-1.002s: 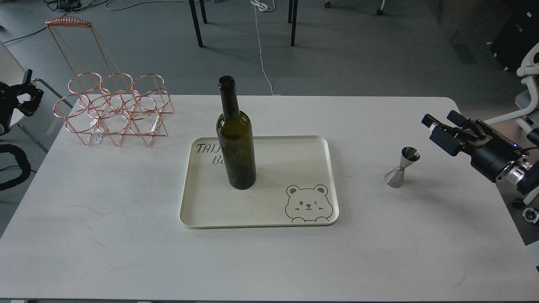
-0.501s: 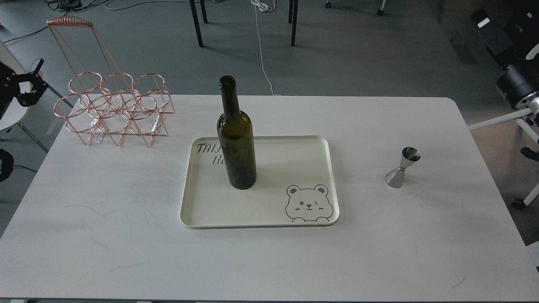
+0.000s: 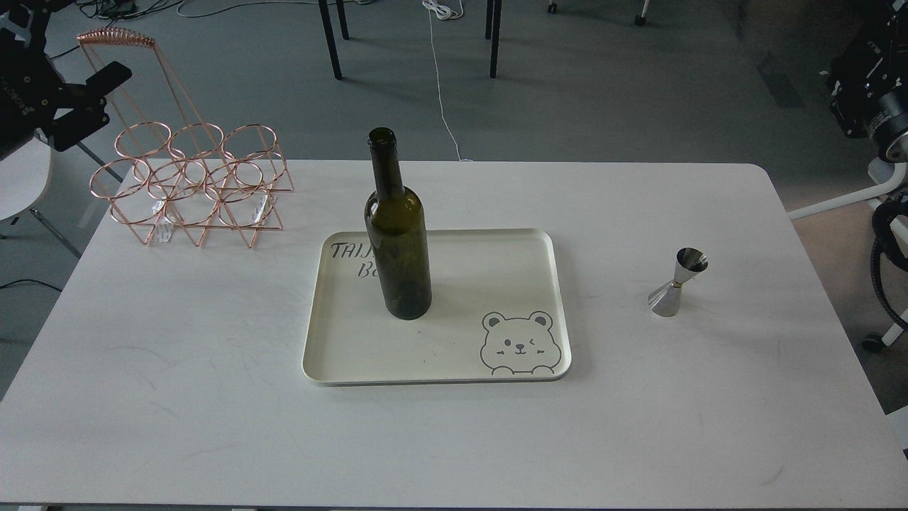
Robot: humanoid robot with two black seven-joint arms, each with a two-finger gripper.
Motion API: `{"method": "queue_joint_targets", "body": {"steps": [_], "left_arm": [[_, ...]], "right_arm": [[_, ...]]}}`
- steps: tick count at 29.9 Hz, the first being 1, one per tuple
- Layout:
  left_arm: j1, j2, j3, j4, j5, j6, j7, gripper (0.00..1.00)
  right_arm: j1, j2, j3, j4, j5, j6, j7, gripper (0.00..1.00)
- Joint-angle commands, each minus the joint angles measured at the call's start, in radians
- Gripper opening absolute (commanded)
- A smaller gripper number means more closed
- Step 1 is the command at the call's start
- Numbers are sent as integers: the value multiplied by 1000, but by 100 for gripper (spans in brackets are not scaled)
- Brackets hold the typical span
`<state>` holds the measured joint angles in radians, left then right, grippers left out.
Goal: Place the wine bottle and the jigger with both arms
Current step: 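Reach the left gripper to the neck of the green wine bottle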
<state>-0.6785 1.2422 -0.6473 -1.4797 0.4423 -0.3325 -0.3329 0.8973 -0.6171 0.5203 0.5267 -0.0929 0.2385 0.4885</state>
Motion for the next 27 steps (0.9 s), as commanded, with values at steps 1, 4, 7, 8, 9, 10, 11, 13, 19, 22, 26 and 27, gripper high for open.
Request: {"method": "queue_joint_targets", "body": {"steps": [1,4,7,8,9,10,11,13,19,22,26,27], "left_arm": [[-1,23,0,-118,256,47,3,97],[0,20,0,-168,471,73,-1,97],[2,5,0,-198,623,123,-2,97],[4,-3,0,-208,654,137,-2,97],[4,-13,3,-217,689,144,-3,97],[2,-23,6,-227,732,147,-2,97],[2,-32,5,-237,795,148,-3,97],[0,-72,5,-243,973,153,-3,94],[-7,-223,6,-241,1256,179,12,94],[-16,-253,9,-237,1257,173,57,98],[-41,-300,11,-225,1259,162,110,98],[-45,-323,11,-212,1262,164,110,97]], "right_arm": [[0,57,1,-126,117,137,0,96],[0,69,3,-149,131,177,0,96],[-1,69,4,-149,131,182,0,96],[0,69,4,-149,131,185,0,96],[2,69,4,-149,131,186,0,96],[2,69,4,-148,131,188,0,96],[3,68,4,-146,131,190,0,96],[5,68,10,-145,133,190,0,96],[3,68,15,-146,133,191,0,96],[3,68,15,-145,133,191,0,96],[3,66,17,-146,133,193,0,96],[2,66,17,-146,133,193,0,96]]}}
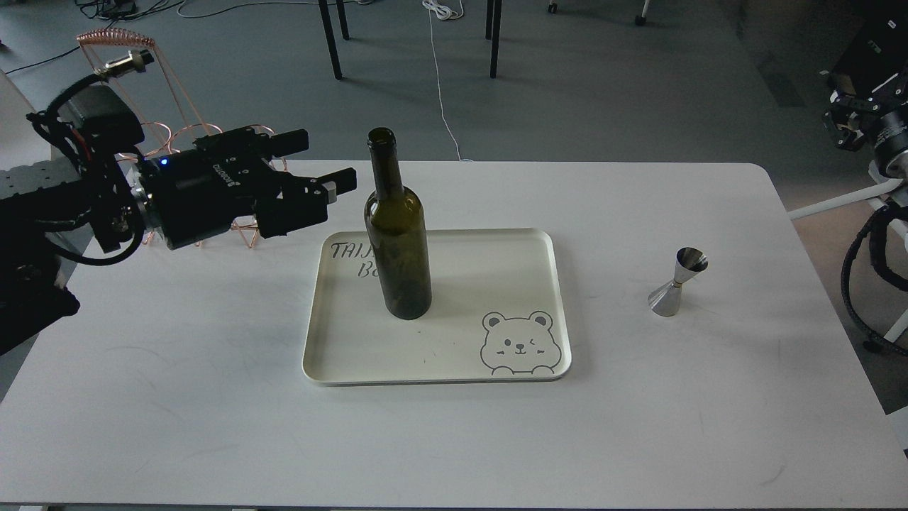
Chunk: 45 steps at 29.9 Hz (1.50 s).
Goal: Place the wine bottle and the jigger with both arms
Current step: 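Reach the left gripper to the neck of the green wine bottle, then grasp the bottle neck with the left gripper and lift it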
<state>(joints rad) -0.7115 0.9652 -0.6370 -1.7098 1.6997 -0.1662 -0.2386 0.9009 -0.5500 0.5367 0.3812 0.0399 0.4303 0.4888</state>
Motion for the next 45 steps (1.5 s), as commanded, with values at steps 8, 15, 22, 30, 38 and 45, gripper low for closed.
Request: {"method": "queue_joint_targets", "body": {"steps": [8,15,22,30,38,45], "left_arm": [[-9,-169,3,65,96,1,15,94],[-3,-235,5,113,143,1,16,94],[-5,-278,23,165,179,2,15,83],[-3,-278,26,170,184,2,10,51],[-2,-278,26,170,176,4,8,39],[-6,-275,25,168,181,4,10,23]], "right_arm": [[-5,1,8,1,0,-1,0,96],[-2,1,6,1,-2,-1,0,96],[0,-4,8,1,-2,-1,0,96],[0,-7,6,-2,0,-1,0,96],[-2,-4,6,-2,-2,-1,0,96],[-1,-1,6,-1,-2,-2,0,96]]}}
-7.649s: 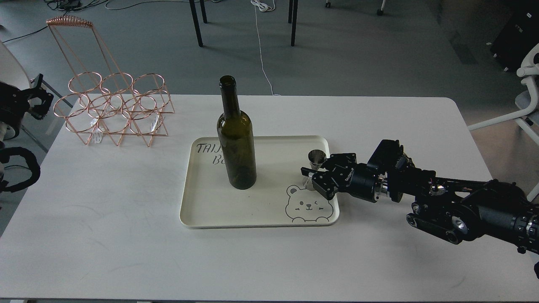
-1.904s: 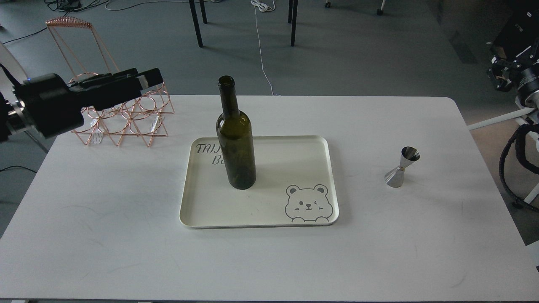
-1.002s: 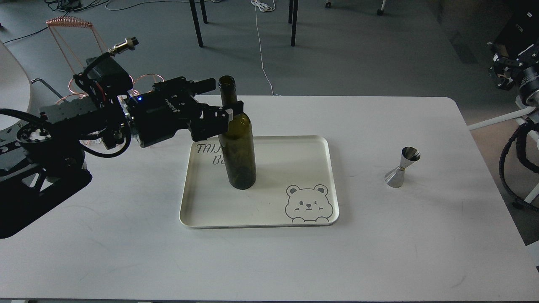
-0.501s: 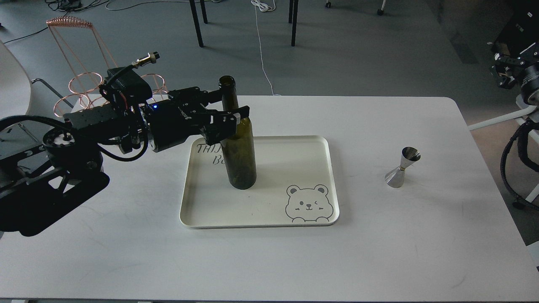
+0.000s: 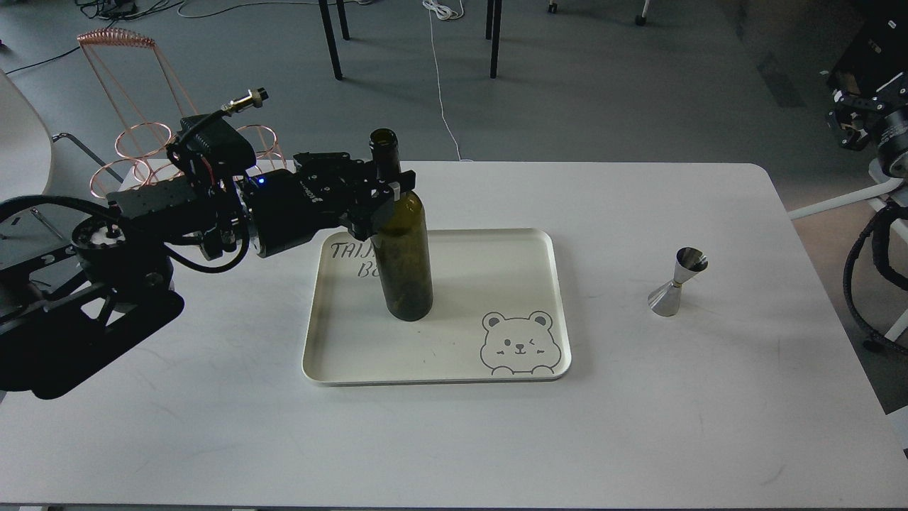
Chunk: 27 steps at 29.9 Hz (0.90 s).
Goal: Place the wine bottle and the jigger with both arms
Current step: 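Grasp the bottle neck with the left gripper and lift it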
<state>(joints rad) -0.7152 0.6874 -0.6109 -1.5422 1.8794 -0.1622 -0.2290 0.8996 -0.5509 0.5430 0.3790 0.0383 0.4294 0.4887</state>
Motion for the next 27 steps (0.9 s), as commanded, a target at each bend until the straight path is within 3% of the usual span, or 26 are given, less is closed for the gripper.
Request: {"method": "queue_joint_targets", "body": {"steps": [1,13,23,27], "left_arm": [[-3,6,-1,1,-2,0,-1,23],[-7,21,-12,-19,0,1,0,13],[-108,201,-40,-46,-114,-3,-7,12],[-147,256,-39,3,-128,-3,-48,12]], "right_arm": [[1,0,-1,0,0,-1,0,96],[1,-4,-3,1,0,0,0,96],[1,-11,-5,3,0,0,0,96],[1,-11,-5,3,0,0,0,96]]}}
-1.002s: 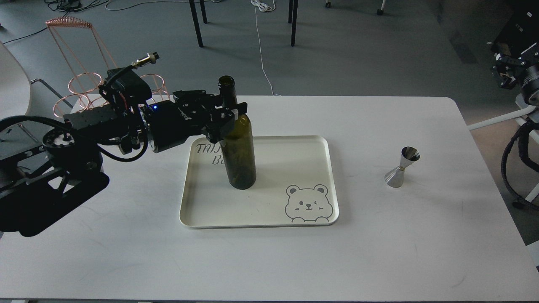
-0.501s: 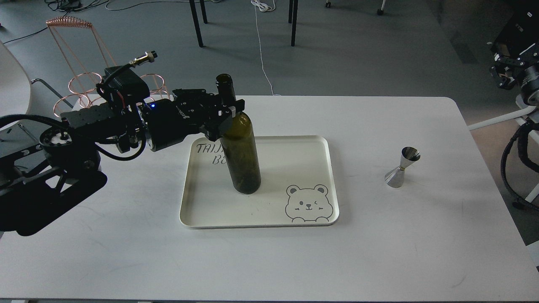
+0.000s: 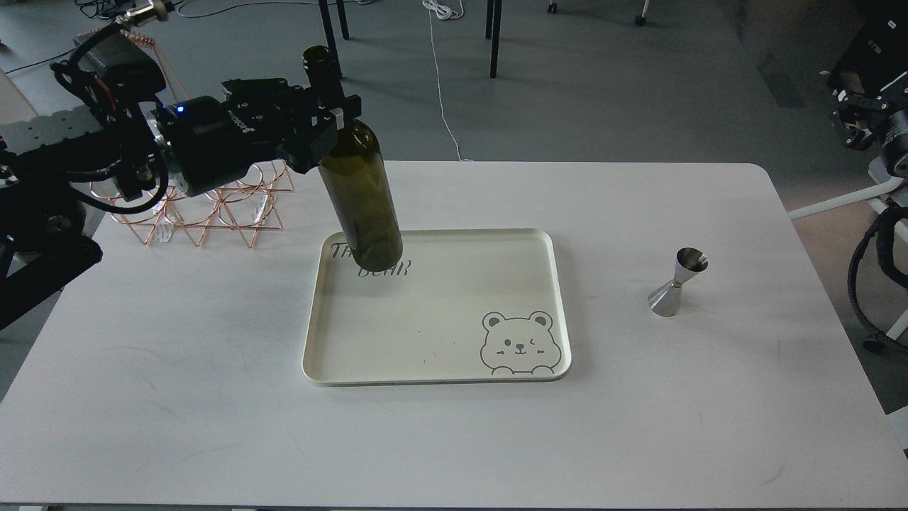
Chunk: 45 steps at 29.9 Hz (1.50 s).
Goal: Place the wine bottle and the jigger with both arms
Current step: 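Grasp the bottle neck with the left gripper and lift it, then carry the bottle over the copper rack and lower it into a slot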
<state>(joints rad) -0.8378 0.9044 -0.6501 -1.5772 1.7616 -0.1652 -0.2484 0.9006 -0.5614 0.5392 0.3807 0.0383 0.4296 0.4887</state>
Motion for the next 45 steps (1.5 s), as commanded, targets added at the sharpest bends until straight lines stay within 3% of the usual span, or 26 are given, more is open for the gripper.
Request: {"method": "queue_joint_targets", "body": {"steps": [1,9,21,45], "left_arm": [[-33,47,-2,57,-10,0,-38,12],[-107,70,7,268,-10,0,-104,12],[-170,54,17,480,-5,1,-138,12],[-167,-9,47,568,-7,27,-134,11]], "right_arm": [[0,0,-1,1,0,0,0,96],[1,0,-2,1,-2,0,0,96],[0,-2,-5,0,-2,1,0,96],[-3,-2,-7,-2,-2,1,0,96]]}}
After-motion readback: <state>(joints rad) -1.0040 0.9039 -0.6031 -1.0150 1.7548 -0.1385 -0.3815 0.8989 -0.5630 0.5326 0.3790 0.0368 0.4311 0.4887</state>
